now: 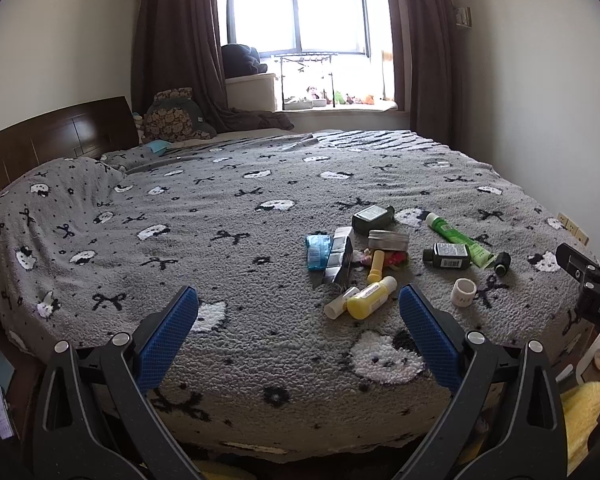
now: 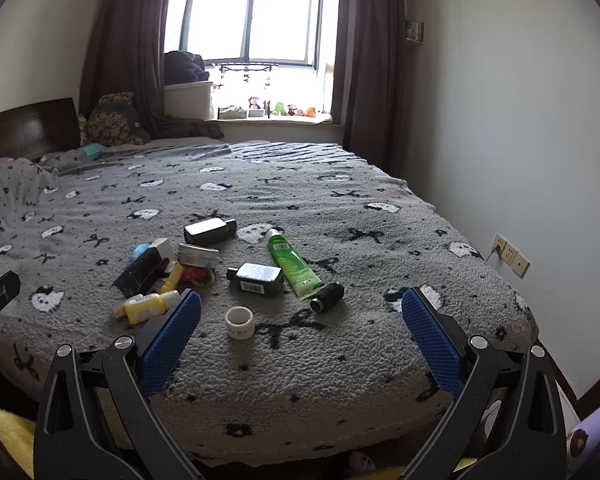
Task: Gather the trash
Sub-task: 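Grasp the white tape roll with the right gripper while the left grasps the lip balm tube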
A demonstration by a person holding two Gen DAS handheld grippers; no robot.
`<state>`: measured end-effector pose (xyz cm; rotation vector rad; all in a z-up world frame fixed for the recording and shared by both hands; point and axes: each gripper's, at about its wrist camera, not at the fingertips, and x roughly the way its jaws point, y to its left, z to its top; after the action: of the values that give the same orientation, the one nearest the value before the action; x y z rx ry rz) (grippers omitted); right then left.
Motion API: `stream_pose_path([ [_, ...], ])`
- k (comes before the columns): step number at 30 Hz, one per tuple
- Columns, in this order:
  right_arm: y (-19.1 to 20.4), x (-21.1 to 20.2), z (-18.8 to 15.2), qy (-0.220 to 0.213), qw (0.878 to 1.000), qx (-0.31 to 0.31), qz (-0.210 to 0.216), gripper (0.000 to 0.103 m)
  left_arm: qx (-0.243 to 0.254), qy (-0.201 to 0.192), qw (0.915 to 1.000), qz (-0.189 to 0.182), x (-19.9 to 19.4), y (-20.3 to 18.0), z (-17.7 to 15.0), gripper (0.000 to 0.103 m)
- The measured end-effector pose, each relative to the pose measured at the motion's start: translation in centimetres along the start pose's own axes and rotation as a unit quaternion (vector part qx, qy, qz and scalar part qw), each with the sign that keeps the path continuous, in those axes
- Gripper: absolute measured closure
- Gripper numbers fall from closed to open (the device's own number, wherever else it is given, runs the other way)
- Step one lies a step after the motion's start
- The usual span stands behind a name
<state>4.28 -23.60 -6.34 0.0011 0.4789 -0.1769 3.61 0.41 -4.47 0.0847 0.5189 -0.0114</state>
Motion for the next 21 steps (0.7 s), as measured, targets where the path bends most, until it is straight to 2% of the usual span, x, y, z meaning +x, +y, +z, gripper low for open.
stream_pose_path([
  [5, -0.1, 3.4, -1.5, 0.036, 0.999, 0.010, 0.026, 0.003, -0.001, 0.037, 0.9990, -0.023, 3.7, -0.1, -2.0, 0.008],
  [9, 1.1, 5.8, -2.6, 0.055, 0.998, -0.008, 0.037, 0.003, 0.003, 0.077, 0.9961, -0.043, 7.1, -0.5, -3.5, 0.009],
  [11, 1.9, 7.0, -3.0, 0.064, 0.997, -0.022, 0.046, 0.003, 0.012, 0.094, 0.9943, -0.049, 8.4, -1.0, -3.9, 0.021],
  [14, 2.2, 9.1, -3.6, 0.087, 0.994, -0.012, 0.070, 0.004, 0.017, 0.117, 0.9904, -0.071, 10.3, -1.8, -4.6, 0.022],
  [16, 2.2, 10.8, -4.0, 0.109, 0.990, -0.002, 0.091, 0.016, 0.018, 0.126, 0.9877, -0.091, 11.2, -2.2, -4.9, 0.022],
  [19, 2.6, 12.9, -4.4, 0.127, 0.987, 0.003, 0.099, 0.030, 0.009, 0.133, 0.9849, -0.111, 12.1, -2.0, -5.1, 0.024],
  [21, 3.0, 13.8, -4.6, 0.135, 0.985, 0.002, 0.108, 0.036, -0.004, 0.140, 0.9823, -0.124, 13.0, -1.7, -5.0, 0.028],
])
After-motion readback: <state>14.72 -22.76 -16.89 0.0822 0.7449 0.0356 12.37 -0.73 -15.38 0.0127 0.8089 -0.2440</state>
